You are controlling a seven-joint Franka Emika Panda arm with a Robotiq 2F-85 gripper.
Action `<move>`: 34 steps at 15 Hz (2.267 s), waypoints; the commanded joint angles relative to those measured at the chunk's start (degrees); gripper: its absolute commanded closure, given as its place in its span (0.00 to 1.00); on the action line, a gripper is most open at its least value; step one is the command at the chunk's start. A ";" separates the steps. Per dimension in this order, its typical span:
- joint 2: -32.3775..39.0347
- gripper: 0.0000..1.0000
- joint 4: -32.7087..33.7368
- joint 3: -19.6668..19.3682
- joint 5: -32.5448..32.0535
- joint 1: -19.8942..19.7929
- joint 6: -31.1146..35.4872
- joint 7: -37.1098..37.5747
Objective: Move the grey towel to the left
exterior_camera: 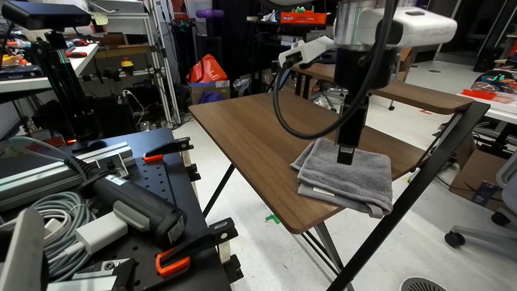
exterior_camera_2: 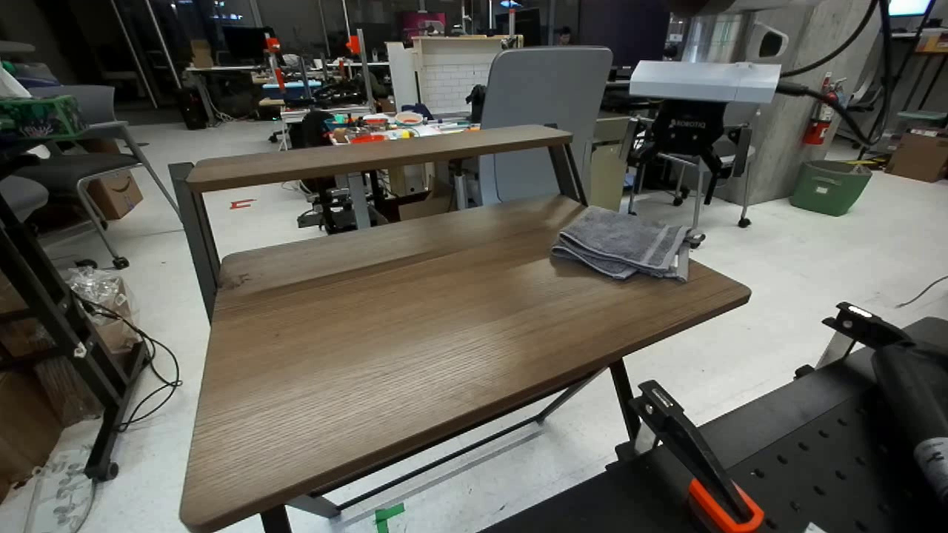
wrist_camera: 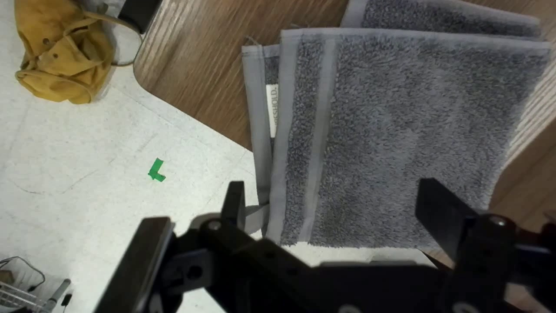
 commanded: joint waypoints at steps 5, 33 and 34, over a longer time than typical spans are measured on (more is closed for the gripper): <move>10.67 0.00 9.91 0.86 6.06 -0.50 -0.27 -1.80; 29.03 0.00 33.97 8.38 3.67 21.95 -11.43 0.22; 28.74 0.00 34.12 8.18 3.50 22.36 -11.70 0.29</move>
